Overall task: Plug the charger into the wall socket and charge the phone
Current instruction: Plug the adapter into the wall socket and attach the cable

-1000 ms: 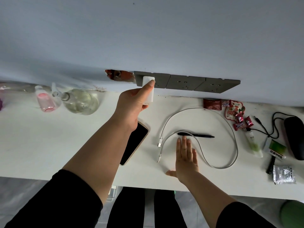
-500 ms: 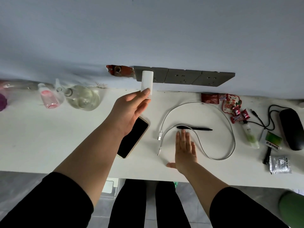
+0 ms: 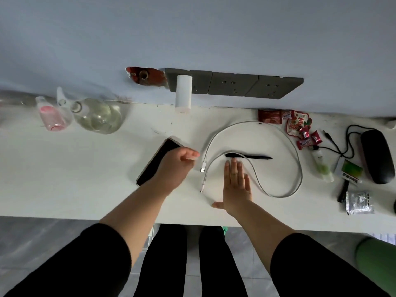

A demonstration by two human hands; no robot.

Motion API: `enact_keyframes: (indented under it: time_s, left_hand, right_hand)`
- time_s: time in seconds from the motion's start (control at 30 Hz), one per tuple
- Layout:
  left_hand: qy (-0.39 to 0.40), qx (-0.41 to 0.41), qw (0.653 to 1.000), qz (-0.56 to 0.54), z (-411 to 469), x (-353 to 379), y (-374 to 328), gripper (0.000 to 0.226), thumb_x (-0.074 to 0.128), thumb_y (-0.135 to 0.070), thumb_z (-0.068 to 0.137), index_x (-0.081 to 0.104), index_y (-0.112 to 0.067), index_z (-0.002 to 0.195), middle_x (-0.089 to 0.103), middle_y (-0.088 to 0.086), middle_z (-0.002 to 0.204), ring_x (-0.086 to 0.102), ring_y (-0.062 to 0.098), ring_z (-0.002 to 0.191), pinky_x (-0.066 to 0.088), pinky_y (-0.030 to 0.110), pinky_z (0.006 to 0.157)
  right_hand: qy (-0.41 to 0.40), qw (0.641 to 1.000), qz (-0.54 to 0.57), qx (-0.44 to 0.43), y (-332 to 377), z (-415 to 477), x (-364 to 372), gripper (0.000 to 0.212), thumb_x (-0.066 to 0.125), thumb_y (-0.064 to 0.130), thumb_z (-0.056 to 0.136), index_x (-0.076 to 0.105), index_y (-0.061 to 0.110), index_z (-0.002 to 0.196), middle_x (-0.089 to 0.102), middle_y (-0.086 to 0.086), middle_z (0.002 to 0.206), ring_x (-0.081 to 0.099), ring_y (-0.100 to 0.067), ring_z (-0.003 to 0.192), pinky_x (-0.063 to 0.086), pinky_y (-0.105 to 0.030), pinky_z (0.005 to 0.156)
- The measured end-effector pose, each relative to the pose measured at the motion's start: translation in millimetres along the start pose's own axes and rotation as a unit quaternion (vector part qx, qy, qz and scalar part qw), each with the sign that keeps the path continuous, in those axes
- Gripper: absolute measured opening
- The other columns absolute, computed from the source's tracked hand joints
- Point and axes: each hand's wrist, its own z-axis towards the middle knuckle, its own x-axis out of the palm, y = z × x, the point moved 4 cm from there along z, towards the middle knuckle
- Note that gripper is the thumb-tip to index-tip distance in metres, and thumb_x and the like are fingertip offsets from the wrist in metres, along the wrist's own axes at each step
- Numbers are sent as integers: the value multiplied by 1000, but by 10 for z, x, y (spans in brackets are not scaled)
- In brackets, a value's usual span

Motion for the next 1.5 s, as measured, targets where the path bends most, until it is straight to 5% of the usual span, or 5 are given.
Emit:
enact_keyframes:
  time_s: [0.2, 0.4, 0.63, 0.87, 1.5]
  left_hand:
    - [-1, 253, 876, 411, 235, 364, -10, 43, 46, 4, 82, 66, -21, 111, 62, 7, 103, 55, 29, 98, 45, 38, 79]
    - [1, 345, 811, 472, 310, 409, -96, 19, 64, 6, 72, 70, -10, 80, 64, 12, 83, 61, 34, 78, 50, 38, 67]
    - [-11, 359, 866, 349, 154, 246, -303, 11, 67, 0, 78, 72, -10, 79, 72, 5, 101, 64, 27, 99, 52, 37, 83]
    - [-28, 145, 989, 7, -206, 38, -366, 10, 69, -23, 85, 72, -17, 92, 76, -9, 94, 66, -7, 90, 48, 14, 84]
    - [-112, -46, 938, -324, -246, -155, -438, 17, 62, -37, 89, 75, -25, 89, 65, -10, 60, 56, 10, 62, 42, 20, 59]
  right_hand:
    - [-9, 1000, -9, -1, -39, 76, 100, 132, 64, 65, 72, -44, 15, 129, -51, -3, 135, -33, -26, 141, -8, -44, 119]
    - [-4, 1000, -3, -2, -57, 113, 137, 131, 64, 65, 72, -45, 17, 128, -52, -1, 134, -43, -19, 128, -11, -44, 118]
    - [7, 1000, -7, 4, -54, 90, 92, 130, 63, 65, 73, -44, 16, 129, -52, 0, 134, -34, -24, 140, -10, -43, 119]
    - [-34, 998, 52, -1, -22, -78, -47, 121, 66, 52, 79, -29, 14, 144, -38, -1, 151, -24, -22, 145, -1, -42, 122]
    - [-42, 990, 130, -28, 49, -145, 108, 97, 60, 37, 89, -14, 22, 150, -29, -3, 157, -14, -21, 148, 24, -38, 119]
